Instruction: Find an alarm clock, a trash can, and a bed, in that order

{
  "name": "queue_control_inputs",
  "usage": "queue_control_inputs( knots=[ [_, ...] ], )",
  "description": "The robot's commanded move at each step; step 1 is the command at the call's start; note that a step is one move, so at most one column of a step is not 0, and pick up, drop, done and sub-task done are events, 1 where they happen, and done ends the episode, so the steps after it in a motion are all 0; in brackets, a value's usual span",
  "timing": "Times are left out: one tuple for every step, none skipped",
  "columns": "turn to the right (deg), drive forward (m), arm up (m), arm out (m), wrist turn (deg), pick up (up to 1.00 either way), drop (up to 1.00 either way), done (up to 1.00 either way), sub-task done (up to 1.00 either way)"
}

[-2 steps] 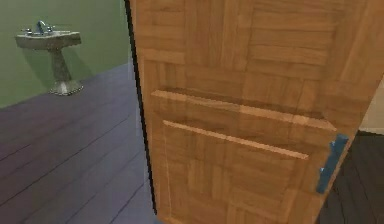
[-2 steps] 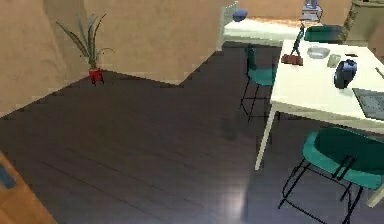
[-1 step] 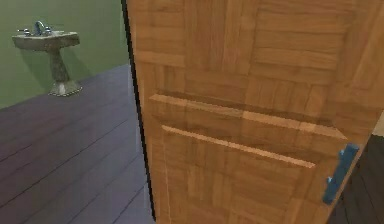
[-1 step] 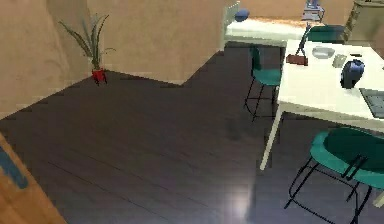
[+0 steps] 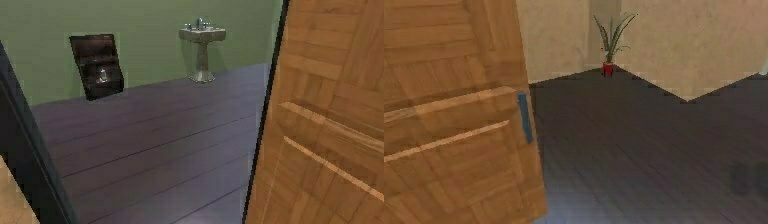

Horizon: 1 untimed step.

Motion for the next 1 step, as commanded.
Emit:
queue_control_inputs(
  knots=[
    [0.0,0.90,0.00,0.00,0.0,0.00,0.00,0.00,0.00]
  ],
)
